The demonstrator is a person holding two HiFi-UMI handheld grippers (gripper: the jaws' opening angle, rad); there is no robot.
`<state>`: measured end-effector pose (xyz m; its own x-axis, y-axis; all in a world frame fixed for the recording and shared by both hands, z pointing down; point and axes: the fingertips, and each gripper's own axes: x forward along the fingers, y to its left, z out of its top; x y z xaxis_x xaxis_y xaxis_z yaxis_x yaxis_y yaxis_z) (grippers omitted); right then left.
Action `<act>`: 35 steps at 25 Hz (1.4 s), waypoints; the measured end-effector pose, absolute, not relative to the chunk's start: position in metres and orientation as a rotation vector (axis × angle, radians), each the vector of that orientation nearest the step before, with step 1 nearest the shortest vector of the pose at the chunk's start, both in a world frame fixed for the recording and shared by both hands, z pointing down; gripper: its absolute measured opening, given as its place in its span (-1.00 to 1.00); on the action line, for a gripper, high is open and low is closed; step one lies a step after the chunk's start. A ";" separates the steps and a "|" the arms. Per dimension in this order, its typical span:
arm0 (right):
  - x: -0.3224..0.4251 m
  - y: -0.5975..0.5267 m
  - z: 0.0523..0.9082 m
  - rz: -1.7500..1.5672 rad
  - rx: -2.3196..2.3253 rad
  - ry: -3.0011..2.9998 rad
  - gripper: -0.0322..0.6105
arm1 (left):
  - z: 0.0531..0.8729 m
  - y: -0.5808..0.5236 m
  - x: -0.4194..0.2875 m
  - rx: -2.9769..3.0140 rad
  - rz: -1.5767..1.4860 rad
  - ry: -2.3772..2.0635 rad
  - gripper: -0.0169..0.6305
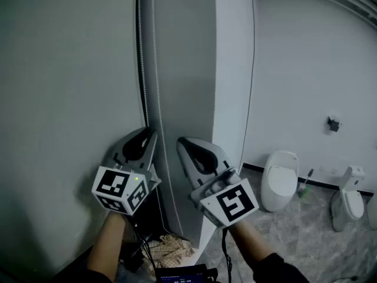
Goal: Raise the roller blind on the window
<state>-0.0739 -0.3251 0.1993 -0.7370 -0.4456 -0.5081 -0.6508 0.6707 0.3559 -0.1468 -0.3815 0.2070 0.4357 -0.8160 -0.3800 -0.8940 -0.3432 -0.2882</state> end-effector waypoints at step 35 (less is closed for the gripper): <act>-0.103 -0.339 -0.009 0.373 -0.431 2.484 -0.53 | 0.125 -0.366 -0.123 -2.227 0.219 1.222 -0.90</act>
